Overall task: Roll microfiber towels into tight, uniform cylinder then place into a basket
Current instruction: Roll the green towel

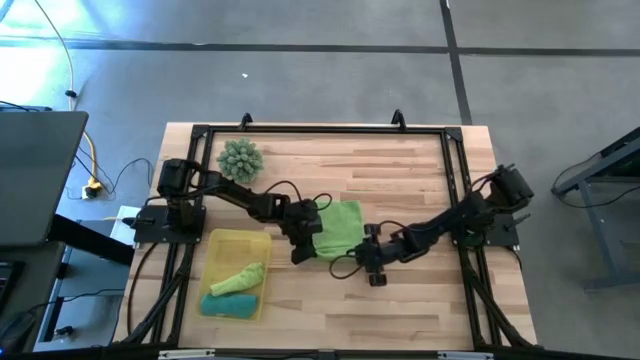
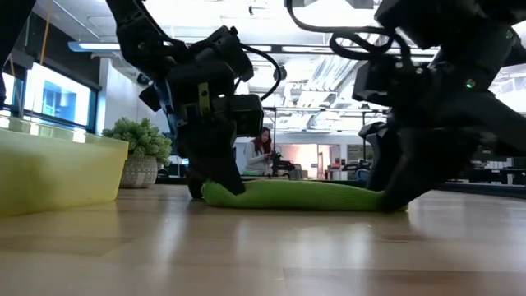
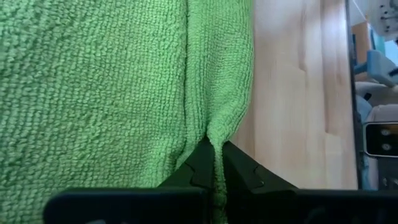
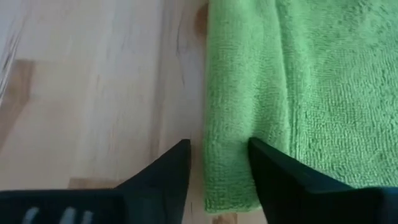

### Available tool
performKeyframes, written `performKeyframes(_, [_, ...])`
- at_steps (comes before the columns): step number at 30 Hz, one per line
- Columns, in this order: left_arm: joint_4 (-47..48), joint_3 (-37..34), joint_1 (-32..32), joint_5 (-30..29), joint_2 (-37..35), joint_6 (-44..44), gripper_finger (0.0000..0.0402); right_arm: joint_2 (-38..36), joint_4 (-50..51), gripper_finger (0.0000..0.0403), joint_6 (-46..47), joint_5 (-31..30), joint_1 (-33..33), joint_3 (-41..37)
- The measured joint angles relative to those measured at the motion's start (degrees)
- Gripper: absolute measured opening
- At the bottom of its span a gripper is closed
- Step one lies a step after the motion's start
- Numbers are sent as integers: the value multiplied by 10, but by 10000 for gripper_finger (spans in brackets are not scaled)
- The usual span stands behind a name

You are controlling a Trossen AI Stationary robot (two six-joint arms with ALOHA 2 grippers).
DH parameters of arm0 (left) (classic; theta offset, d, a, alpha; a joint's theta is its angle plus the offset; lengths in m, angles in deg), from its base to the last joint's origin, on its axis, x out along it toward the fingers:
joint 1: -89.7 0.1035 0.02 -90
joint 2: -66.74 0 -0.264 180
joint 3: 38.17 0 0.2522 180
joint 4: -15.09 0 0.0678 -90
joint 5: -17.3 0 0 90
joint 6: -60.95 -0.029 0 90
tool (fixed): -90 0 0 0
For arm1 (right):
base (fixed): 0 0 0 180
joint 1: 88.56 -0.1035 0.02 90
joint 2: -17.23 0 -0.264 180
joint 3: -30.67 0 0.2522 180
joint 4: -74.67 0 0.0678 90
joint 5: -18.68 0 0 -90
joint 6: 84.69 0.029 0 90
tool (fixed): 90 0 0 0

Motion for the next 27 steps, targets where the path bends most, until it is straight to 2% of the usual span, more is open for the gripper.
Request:
performKeyframes(5, [-2,0,1,27,0,-17,8,14,-2,93,51,4,5,2])
performKeyframes(10, [2,0,2,24,-8,-37,37,6,6,14,89,38,18,1])
performKeyframes(19, [37,-2,0,6,-52,-127,91,2,-10,4,154,239,78,-2])
performKeyframes(24, [47,-2,-3,-4,-92,-198,99,3,-15,4,190,295,104,-2])
performKeyframes(27, [39,0,-26,-13,-106,-237,99,3,-15,4,200,315,117,-2])
